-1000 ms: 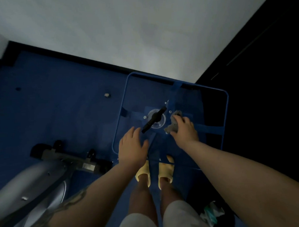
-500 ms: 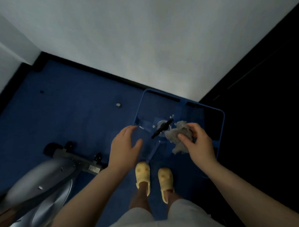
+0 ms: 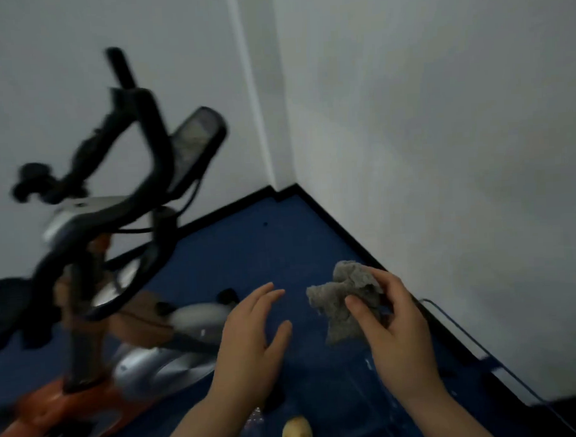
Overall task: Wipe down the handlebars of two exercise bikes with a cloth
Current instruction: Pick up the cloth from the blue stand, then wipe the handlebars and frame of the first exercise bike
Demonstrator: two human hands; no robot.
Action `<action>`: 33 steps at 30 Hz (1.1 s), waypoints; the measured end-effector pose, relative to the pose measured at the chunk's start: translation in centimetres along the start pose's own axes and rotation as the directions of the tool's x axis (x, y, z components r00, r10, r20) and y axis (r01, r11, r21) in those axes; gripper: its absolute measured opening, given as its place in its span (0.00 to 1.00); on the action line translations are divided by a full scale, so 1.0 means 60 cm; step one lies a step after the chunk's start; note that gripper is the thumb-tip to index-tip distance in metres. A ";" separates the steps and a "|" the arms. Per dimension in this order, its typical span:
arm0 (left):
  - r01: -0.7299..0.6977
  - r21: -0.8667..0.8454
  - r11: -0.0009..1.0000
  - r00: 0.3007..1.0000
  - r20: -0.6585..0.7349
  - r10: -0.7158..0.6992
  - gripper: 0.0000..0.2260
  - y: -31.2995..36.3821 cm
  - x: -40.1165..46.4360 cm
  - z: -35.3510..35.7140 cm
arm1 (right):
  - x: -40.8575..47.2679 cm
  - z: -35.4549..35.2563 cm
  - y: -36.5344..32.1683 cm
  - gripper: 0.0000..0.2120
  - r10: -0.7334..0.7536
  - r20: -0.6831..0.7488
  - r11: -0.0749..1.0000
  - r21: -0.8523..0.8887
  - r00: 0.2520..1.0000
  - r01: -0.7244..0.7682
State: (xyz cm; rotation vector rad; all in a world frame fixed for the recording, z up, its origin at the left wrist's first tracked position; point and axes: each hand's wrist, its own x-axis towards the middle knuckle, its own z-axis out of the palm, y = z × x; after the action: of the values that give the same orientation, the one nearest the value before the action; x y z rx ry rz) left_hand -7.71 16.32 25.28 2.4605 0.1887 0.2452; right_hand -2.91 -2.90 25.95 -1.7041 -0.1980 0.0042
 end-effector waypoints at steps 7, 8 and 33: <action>0.182 -0.068 0.981 0.928 -0.318 -0.195 0.17 -0.085 -0.104 -0.146 | -0.023 0.150 -0.081 0.11 -0.122 0.274 0.992 0.047 0.954 0.114; 0.193 -0.087 0.977 0.916 -0.342 -0.211 0.17 -0.099 -0.116 -0.160 | -0.025 0.170 -0.089 0.11 -0.137 0.298 0.991 0.050 0.945 0.127; 0.048 -0.630 0.775 0.941 -0.232 -0.247 0.18 -0.427 -0.066 -0.432 | -0.001 0.688 -0.200 0.08 -0.285 0.627 0.401 -0.609 0.725 0.684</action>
State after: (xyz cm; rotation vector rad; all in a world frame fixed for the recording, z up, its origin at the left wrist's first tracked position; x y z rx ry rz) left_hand -19.23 50.93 28.83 1.7278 0.3712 0.5268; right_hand -9.37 39.20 31.80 -2.5056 -1.2510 -0.2021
